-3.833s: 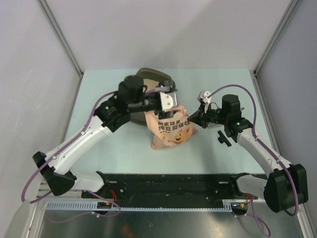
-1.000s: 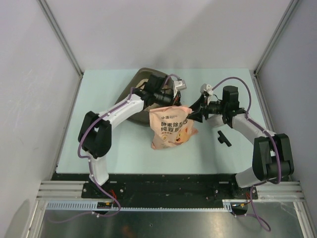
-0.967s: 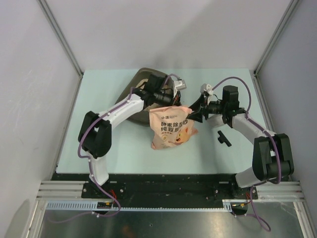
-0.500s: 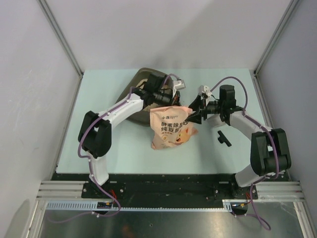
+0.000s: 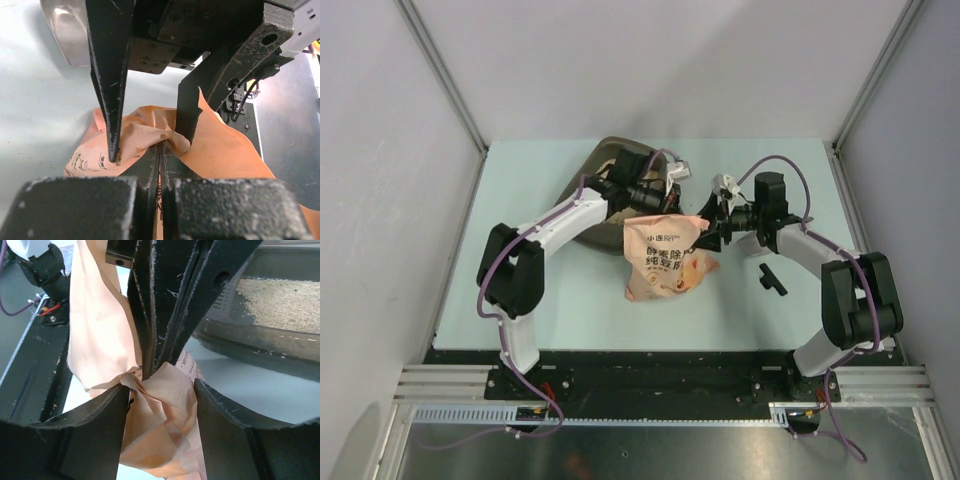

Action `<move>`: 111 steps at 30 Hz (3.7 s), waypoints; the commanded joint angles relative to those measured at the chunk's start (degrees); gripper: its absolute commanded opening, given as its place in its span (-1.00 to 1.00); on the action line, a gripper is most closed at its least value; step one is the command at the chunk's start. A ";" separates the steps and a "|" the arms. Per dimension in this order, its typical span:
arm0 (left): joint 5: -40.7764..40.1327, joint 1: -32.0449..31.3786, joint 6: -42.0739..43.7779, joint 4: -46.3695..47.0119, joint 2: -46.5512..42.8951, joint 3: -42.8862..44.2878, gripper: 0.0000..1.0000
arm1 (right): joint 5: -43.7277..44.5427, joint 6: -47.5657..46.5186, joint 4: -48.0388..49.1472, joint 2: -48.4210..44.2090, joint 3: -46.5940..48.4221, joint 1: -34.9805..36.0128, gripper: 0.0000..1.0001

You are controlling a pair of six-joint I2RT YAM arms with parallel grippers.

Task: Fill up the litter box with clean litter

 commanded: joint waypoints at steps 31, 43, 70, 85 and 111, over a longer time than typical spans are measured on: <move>-7.87 22.20 15.64 -11.31 -37.30 -25.54 0.50 | 3.91 33.45 6.97 0.05 1.70 -0.40 -1.00; -9.62 14.82 15.75 -1.48 -42.88 -35.92 0.99 | 5.23 26.79 -4.34 -1.79 2.67 -0.75 -1.00; -1.80 9.10 -24.06 31.14 -29.08 -39.52 -0.55 | -2.67 25.97 -7.10 -4.17 2.41 -4.27 -1.00; -1.00 18.24 -36.46 27.02 -26.97 -39.27 -1.00 | -13.05 34.33 -8.84 -0.13 2.41 -6.03 -1.00; 0.75 16.75 -40.07 33.17 -21.70 -38.65 -0.92 | 1.81 44.71 6.54 -2.49 -4.36 0.21 -0.36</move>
